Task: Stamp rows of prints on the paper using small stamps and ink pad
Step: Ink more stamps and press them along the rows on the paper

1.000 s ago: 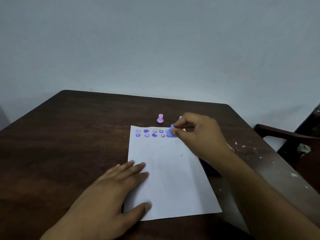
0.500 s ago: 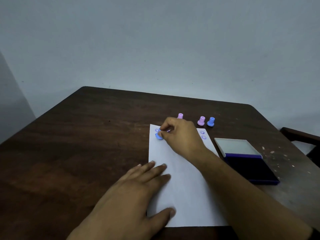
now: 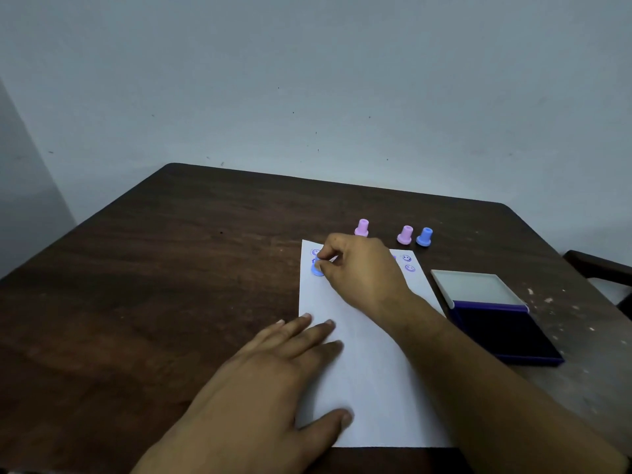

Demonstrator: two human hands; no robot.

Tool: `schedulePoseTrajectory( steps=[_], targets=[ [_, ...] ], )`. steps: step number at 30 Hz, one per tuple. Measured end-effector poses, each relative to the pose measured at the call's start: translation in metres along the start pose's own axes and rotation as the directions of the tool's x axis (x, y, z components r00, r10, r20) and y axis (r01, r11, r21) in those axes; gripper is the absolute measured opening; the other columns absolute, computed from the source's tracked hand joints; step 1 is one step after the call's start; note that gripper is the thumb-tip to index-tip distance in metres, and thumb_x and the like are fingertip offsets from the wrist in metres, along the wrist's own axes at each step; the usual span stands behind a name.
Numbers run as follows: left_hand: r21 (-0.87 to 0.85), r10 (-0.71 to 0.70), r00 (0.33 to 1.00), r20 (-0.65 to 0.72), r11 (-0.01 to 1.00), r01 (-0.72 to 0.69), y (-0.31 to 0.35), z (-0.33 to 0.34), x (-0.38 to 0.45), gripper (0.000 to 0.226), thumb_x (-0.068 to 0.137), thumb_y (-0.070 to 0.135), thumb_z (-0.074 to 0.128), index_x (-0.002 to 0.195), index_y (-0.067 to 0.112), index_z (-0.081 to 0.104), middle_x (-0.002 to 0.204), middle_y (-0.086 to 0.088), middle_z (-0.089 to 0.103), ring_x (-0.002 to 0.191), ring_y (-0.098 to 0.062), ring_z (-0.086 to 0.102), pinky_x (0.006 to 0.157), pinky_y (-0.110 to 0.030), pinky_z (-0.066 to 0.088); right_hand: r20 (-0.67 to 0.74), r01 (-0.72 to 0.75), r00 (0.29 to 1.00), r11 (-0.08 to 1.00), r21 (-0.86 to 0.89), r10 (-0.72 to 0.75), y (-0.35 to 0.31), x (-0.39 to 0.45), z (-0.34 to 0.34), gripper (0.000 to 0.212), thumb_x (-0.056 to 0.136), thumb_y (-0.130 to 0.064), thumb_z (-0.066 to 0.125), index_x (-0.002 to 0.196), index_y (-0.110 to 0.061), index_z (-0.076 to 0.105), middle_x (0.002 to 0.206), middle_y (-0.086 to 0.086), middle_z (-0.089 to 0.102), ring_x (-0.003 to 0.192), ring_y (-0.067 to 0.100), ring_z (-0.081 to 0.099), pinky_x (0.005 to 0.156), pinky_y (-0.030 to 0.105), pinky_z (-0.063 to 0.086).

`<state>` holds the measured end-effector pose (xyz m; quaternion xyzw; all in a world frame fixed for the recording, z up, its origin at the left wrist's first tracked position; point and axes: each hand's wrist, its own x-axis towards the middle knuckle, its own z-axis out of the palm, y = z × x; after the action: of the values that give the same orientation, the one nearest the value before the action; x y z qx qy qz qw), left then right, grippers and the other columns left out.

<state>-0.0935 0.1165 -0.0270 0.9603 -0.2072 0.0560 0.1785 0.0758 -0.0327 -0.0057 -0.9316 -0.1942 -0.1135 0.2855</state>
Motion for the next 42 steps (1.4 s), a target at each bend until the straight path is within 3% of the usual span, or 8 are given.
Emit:
schedulePoseTrajectory(
  steps=[4,14,22,28,33,37,39,42],
  targets=[
    [0.025,0.006,1.000,0.018,1.000,-0.007,0.000,0.001,0.000,0.080,0.083,0.085,0.033,0.156,0.055,0.020,0.160,0.042,-0.003,0.145,0.016,-0.019,0.123,-0.020,-0.008,0.042,-0.004,0.999,1.000,0.025,0.003,-0.001,0.001,-0.003,0.002,0.089,-0.025,0.076,0.087,-0.026,0.075,0.087,-0.007,0.076,0.068,0.006,0.064,0.056,0.016,0.036],
    [0.011,0.016,0.999,0.029,1.000,-0.017,-0.001,0.001,0.003,0.079,0.083,0.086,0.034,0.155,0.056,0.022,0.159,0.044,-0.004,0.146,0.015,-0.017,0.124,-0.024,-0.005,0.037,0.021,0.999,0.999,-0.028,-0.020,0.000,0.003,0.000,0.004,0.089,-0.028,0.076,0.088,-0.025,0.075,0.088,-0.006,0.077,0.073,0.010,0.067,0.065,0.025,0.054],
    [0.005,0.015,1.000,0.009,1.000,-0.015,-0.002,0.002,0.003,0.079,0.082,0.086,0.035,0.155,0.056,0.024,0.158,0.045,-0.003,0.146,0.016,-0.017,0.125,-0.025,-0.003,0.009,0.029,1.000,0.999,-0.027,-0.029,0.003,0.003,0.002,0.005,0.089,-0.028,0.076,0.089,-0.029,0.072,0.090,-0.007,0.077,0.076,0.009,0.066,0.057,0.015,0.038],
    [-0.016,0.010,1.000,-0.023,1.000,-0.011,-0.002,0.004,0.000,0.080,0.082,0.085,0.039,0.155,0.052,0.028,0.161,0.041,0.006,0.147,0.015,-0.011,0.125,-0.025,0.002,-0.088,0.025,0.996,0.990,0.137,-0.013,-0.001,0.009,-0.022,0.008,0.083,-0.022,0.079,0.082,-0.025,0.071,0.079,-0.015,0.076,0.072,0.002,0.070,0.074,0.027,0.055],
    [-0.025,0.008,0.999,-0.041,1.000,-0.009,-0.002,0.005,0.000,0.081,0.082,0.086,0.039,0.155,0.052,0.031,0.161,0.041,0.008,0.147,0.016,-0.010,0.125,-0.025,0.003,-0.149,-0.032,0.985,0.947,0.320,0.083,0.007,0.033,-0.074,0.021,0.081,-0.017,0.070,0.096,-0.032,0.069,0.078,-0.024,0.076,0.055,0.006,0.070,0.051,0.020,0.051],
    [-0.016,0.025,0.998,-0.052,1.000,-0.026,-0.003,0.006,0.000,0.080,0.082,0.086,0.038,0.155,0.053,0.029,0.161,0.041,0.007,0.148,0.015,-0.010,0.125,-0.025,0.002,-0.146,-0.097,0.981,0.974,0.204,0.128,0.030,0.056,-0.109,0.019,0.083,-0.023,0.071,0.099,-0.034,0.074,0.083,-0.029,0.075,0.069,0.008,0.073,0.053,0.033,0.060],
    [-0.028,0.030,0.997,-0.066,0.999,-0.032,-0.004,0.006,0.000,0.079,0.083,0.084,0.042,0.154,0.051,0.034,0.161,0.040,0.012,0.149,0.014,-0.005,0.123,-0.023,0.001,-0.132,-0.094,0.985,0.990,0.107,0.108,0.046,0.067,-0.116,0.015,0.085,-0.023,0.073,0.096,-0.031,0.076,0.089,-0.018,0.077,0.089,0.009,0.072,0.068,0.024,0.054],
    [-0.036,0.037,0.996,-0.077,0.999,-0.040,-0.005,0.007,0.001,0.077,0.083,0.083,0.044,0.153,0.050,0.038,0.161,0.038,0.015,0.150,0.013,-0.001,0.123,-0.023,0.004,-0.082,-0.124,0.988,0.991,0.051,0.128,0.064,0.075,-0.118,0.012,0.082,-0.022,0.077,0.088,-0.032,0.075,0.088,-0.016,0.074,0.087,0.008,0.071,0.062,0.014,0.045]
  ],
)
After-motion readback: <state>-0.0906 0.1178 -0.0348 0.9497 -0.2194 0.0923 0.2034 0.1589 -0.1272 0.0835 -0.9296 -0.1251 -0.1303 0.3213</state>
